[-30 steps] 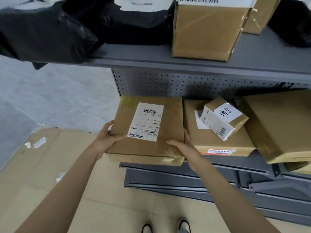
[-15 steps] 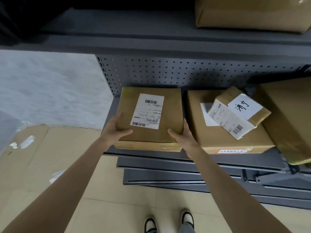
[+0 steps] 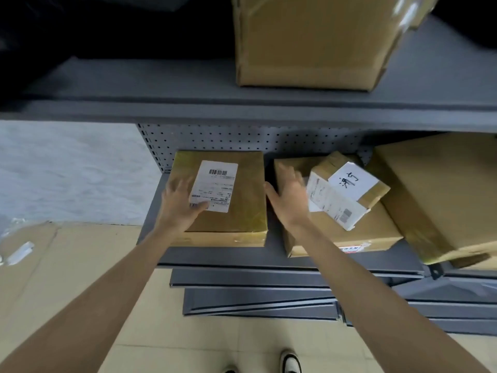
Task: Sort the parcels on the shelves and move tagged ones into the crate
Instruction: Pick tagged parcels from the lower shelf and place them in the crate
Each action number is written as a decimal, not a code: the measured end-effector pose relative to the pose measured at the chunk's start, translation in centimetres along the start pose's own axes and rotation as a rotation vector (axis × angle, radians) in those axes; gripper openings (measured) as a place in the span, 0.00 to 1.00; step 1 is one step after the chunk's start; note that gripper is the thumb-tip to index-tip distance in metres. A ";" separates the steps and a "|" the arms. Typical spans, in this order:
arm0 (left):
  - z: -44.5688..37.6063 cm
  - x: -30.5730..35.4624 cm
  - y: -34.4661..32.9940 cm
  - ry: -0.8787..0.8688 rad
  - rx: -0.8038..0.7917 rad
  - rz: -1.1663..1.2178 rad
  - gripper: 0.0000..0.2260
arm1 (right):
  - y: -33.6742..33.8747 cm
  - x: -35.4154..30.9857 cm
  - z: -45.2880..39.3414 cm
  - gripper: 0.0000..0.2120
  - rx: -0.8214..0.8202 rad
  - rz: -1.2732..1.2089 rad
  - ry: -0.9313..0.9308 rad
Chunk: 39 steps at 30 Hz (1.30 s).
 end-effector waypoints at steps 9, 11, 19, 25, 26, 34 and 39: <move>7.8 16.2 -6.9 -0.080 -0.359 0.332 0.37 | 11.4 9.1 -3.7 0.47 -0.285 0.527 -0.057; 9.8 17.9 -8.2 0.008 -0.459 0.396 0.39 | 12.2 10.1 -3.3 0.46 -0.301 0.427 -0.086; 11.3 18.7 -5.3 0.412 -0.453 1.054 0.43 | 13.9 9.7 0.9 0.33 -0.486 -0.722 -0.595; 11.7 16.4 -1.4 0.268 -0.445 1.068 0.27 | 13.4 9.0 2.6 0.28 -0.611 -0.906 -0.634; 11.9 16.1 -1.0 0.253 -0.444 1.070 0.25 | 13.2 8.8 2.8 0.29 -0.621 -0.922 -0.636; 12.0 15.0 -0.5 0.250 -0.351 0.995 0.22 | 11.3 8.3 3.5 0.34 -0.658 -0.942 -0.700; 11.7 13.2 -0.4 0.306 -0.309 0.950 0.23 | 8.9 7.2 3.7 0.35 -0.681 -0.845 -0.671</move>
Point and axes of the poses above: each hand's wrist, its own z-axis away from the middle knuckle, its own y-axis out of the back of the hand, x = y × z, the point moved 4 cm from there along -z, towards the middle knuckle, and after that the axes turned 14 degrees about x, right-handed, at the moved point
